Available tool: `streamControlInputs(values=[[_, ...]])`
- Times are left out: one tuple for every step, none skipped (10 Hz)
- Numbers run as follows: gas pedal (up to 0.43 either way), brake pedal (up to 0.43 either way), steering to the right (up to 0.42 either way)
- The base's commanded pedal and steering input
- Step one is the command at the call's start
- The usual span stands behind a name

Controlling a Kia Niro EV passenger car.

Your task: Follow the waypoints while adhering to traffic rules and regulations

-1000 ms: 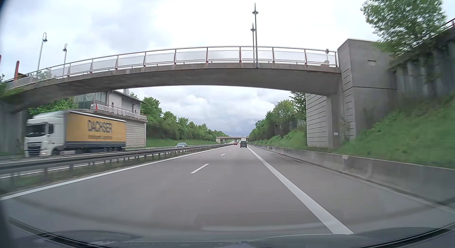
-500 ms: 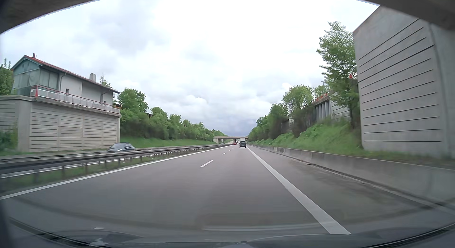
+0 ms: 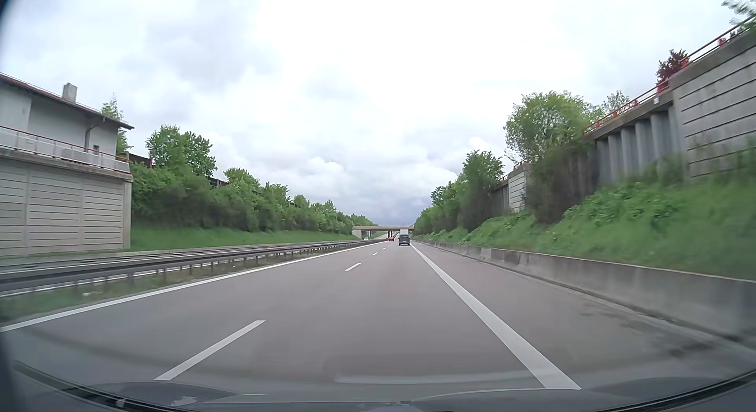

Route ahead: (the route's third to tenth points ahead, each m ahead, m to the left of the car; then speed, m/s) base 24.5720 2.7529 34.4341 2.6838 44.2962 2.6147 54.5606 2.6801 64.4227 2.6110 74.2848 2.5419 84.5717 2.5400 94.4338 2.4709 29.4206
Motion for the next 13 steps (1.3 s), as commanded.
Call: streamControlInputs(values=[[0.28, 0.012, -0.001], [0.28, 0.012, -0.001], [0.28, 0.006, -0.001], [0.28, 0.012, -0.001], [0.28, 0.012, -0.001], [0.28, 0.012, -0.001], [0.268, 0.012, -0.001], [0.268, 0.012, -0.001], [0.248, 0.012, -0.001], [0.248, 0.012, -0.001], [0.24, 0.012, -0.001], [0.24, 0.012, -0.001], [0.24, 0.012, -0.001]])
